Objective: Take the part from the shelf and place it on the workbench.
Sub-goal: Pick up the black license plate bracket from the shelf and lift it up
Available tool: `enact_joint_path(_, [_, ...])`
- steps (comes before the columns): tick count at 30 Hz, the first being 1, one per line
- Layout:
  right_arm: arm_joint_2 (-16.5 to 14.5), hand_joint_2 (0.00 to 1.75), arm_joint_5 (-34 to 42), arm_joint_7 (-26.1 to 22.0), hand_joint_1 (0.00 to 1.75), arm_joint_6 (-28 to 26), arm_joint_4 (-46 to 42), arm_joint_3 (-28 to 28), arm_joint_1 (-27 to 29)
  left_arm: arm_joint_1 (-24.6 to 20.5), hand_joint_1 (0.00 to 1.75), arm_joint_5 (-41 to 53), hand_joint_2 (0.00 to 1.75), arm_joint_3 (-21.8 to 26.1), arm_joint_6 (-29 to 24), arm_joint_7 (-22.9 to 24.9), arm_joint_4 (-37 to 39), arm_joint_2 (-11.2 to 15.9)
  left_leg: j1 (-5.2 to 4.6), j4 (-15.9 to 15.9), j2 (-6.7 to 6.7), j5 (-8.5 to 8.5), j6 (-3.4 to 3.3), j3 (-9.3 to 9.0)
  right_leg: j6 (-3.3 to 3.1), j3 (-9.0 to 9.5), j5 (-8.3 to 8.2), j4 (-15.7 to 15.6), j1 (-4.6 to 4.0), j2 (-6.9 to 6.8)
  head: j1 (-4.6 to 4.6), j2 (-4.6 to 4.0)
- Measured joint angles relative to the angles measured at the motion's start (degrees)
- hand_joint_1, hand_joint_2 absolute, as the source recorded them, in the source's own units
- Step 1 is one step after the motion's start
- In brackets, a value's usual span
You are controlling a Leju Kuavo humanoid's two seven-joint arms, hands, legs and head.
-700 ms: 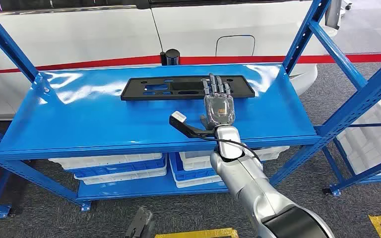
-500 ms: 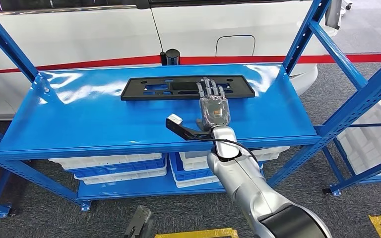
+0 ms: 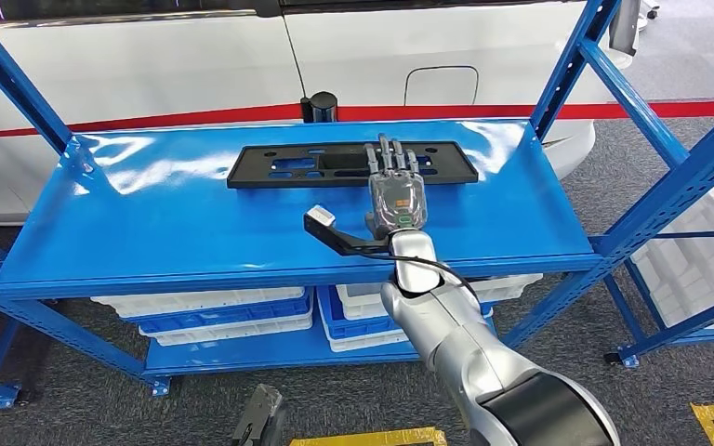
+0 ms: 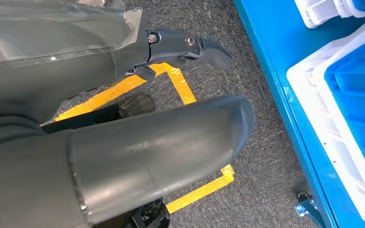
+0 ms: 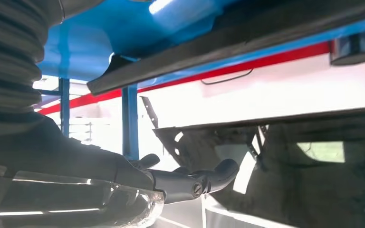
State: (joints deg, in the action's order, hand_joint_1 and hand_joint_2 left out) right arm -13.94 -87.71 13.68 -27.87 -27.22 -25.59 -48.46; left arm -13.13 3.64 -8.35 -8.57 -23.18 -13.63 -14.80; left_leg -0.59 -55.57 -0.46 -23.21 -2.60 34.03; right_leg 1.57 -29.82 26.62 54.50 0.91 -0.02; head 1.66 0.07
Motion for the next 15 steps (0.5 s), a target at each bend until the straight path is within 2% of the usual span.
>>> enact_joint_path(15, [4.0,1.75,0.1,-0.8,0.0,0.9,2.3,8.1,-2.5,0.2,0.0,-3.4,0.0,0.1,-2.1,-0.4,0.1,0.6,0.0,0.0,0.01,0.0,0.0,0.0,0.01,0.01,-0.01,0.0,-0.01,0.0,0.0,0.0])
